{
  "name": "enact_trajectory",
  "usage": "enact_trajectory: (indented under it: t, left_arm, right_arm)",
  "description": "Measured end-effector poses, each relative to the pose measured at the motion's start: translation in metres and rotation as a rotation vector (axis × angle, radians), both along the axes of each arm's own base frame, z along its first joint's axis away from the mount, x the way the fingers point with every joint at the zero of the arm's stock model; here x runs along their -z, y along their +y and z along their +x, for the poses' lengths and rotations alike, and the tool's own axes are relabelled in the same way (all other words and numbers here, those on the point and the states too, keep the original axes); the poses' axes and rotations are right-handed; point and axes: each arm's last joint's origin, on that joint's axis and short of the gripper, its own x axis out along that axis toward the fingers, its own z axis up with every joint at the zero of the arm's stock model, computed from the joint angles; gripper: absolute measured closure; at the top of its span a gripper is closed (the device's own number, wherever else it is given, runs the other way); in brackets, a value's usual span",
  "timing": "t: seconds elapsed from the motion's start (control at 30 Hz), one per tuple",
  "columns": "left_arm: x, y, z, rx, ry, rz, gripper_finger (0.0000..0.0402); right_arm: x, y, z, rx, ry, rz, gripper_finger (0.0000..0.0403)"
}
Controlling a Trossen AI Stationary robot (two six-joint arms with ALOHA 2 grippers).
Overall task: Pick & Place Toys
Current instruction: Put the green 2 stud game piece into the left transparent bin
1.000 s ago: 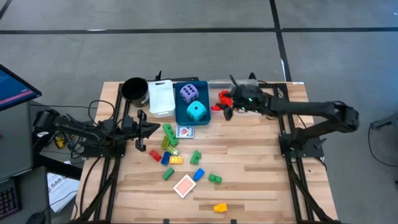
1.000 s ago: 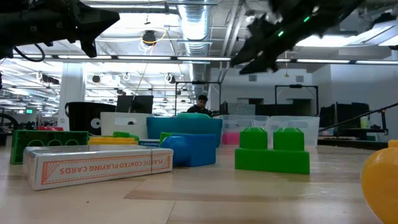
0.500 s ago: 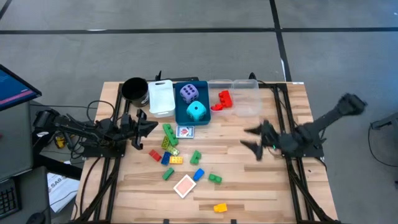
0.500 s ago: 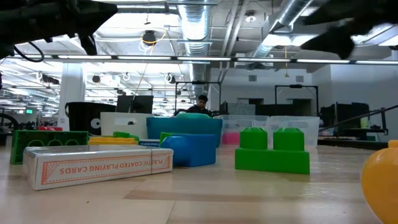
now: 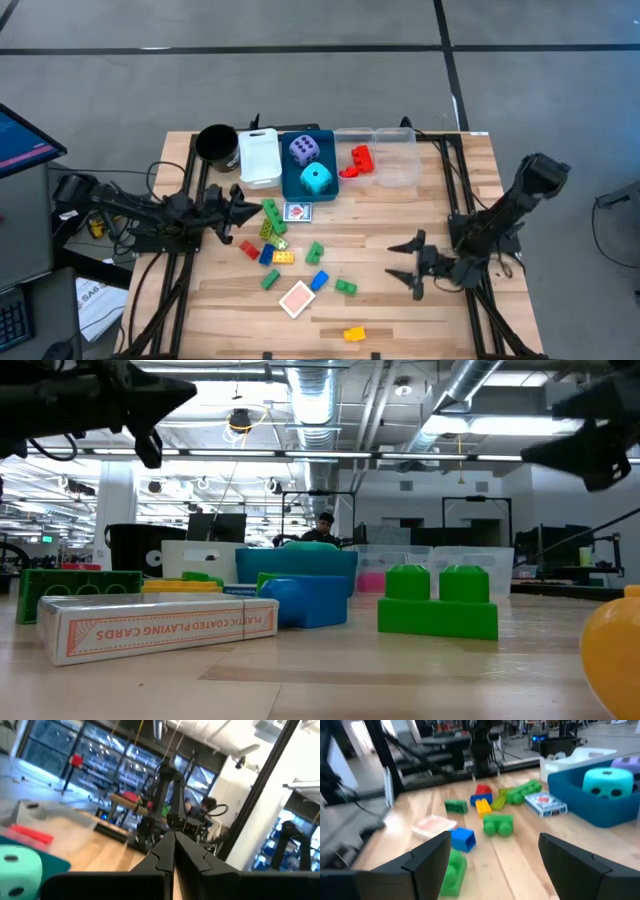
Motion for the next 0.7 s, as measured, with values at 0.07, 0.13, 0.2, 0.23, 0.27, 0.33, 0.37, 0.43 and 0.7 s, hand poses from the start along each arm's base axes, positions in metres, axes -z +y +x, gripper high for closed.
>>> enact_trajectory:
  t: [0.07, 0.13, 0.2, 0.23, 0.27, 0.33, 0.37, 0.43, 0.7]
  left_arm:
    - [0.005, -0.001, 0.003, 0.001, 0.042, 0.004, 0.0399]
    - [0.009, -0.001, 0.006, 0.002, 0.072, 0.007, 0.0399]
    - [0.013, -0.001, 0.009, 0.002, 0.1, 0.011, 0.0399]
    - [0.014, -0.001, 0.01, 0.002, 0.103, 0.012, 0.0399]
    - [0.015, -0.002, 0.011, 0.002, 0.103, 0.012, 0.0399]
    - [0.015, -0.002, 0.012, 0.002, 0.094, 0.01, 0.0399]
    - [0.015, -0.002, 0.013, 0.002, 0.089, 0.01, 0.0399]
    - [0.014, -0.002, 0.014, 0.001, 0.077, 0.008, 0.0399]
    - [0.014, -0.002, 0.014, 0.0, 0.076, 0.014, 0.0399]
  right_arm:
    - [0.01, 0.008, 0.008, 0.009, 0.02, -0.008, 0.0107]
    - [0.018, 0.018, 0.017, 0.018, 0.03, -0.005, 0.0108]
    - [0.03, 0.026, 0.024, 0.029, 0.052, -0.028, 0.0108]
    - [0.035, 0.03, 0.028, 0.041, 0.055, -0.041, 0.0108]
    - [0.04, 0.035, 0.032, 0.058, 0.055, -0.051, 0.0108]
    - [0.051, 0.042, 0.038, 0.097, 0.055, -0.078, 0.0108]
    - [0.056, 0.045, 0.041, 0.116, 0.055, -0.09, 0.0108]
    - [0.066, 0.05, 0.048, 0.143, 0.051, -0.101, 0.0108]
    - [0.078, 0.053, 0.071, 0.078, 0.031, -0.04, 0.0108]
